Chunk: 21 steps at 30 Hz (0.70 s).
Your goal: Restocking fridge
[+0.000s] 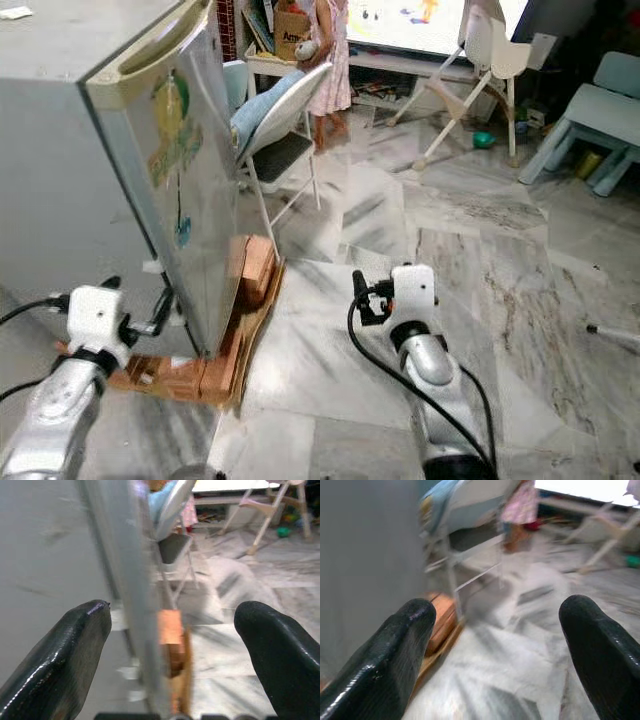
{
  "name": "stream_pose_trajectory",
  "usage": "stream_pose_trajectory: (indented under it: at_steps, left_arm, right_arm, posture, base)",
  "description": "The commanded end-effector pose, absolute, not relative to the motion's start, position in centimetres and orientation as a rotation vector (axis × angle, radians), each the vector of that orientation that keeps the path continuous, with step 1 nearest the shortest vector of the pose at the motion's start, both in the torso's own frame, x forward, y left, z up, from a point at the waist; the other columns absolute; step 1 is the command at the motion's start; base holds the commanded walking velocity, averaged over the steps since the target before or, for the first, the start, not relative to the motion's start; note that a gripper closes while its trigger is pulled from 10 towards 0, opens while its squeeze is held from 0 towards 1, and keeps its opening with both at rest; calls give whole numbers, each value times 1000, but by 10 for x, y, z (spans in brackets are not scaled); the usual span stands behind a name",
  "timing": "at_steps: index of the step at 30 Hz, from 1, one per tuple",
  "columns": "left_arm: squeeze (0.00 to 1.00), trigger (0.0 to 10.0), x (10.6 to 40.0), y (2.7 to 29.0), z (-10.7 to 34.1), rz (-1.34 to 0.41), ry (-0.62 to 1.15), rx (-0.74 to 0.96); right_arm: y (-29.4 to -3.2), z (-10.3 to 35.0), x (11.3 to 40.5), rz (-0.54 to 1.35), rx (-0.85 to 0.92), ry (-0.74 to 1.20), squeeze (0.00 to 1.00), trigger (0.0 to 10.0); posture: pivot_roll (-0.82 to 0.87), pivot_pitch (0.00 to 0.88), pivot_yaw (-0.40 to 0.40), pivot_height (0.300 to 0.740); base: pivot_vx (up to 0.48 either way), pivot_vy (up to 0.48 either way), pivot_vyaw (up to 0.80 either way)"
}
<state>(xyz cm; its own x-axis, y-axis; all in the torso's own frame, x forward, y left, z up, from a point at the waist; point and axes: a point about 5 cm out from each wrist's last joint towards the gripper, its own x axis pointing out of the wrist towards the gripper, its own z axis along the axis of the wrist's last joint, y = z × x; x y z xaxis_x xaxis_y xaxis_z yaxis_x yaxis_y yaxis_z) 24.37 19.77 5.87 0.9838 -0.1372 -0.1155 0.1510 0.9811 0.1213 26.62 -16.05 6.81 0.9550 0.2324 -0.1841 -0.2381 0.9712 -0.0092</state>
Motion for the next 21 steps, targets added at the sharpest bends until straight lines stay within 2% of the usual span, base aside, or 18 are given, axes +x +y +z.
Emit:
stream_pose_trajectory:
  at_steps: [1, 6, 11, 14, 21]
  left_arm:
    - [0, 10000, 243, 196, 61, -158, 103, 125]
    - [0, 10000, 238, 202, 60, -108, 112, 117]
    - [0, 10000, 251, 205, 63, -85, 137, 83]
    - [0, 10000, 262, 208, 66, -108, 135, 122]
    - [0, 10000, 292, 218, 74, -75, 135, 129]
  right_arm:
    - [-157, 72, 264, 282, -4, 173, 0, 10000]
    - [-152, 77, 266, 195, 15, 119, 0, 10000]
    - [-150, 78, 260, 189, -2, 108, 0, 10000]
    - [-153, 76, 255, 182, 5, 117, 0, 10000]
    - [-165, 75, 239, 219, -33, 147, 0, 10000]
  posture:
    - [36, 0, -87, 740]
    - [44, 6, -71, 740]
    - [28, 26, -62, 740]
    - [14, 32, -60, 740]
    - [-22, 49, -68, 740]
  base:
    - [0, 0, 0]
    - [0, 0, 0]
    - [0, 0, -800]
    - [0, 0, -800]
    - [0, 0, 0]
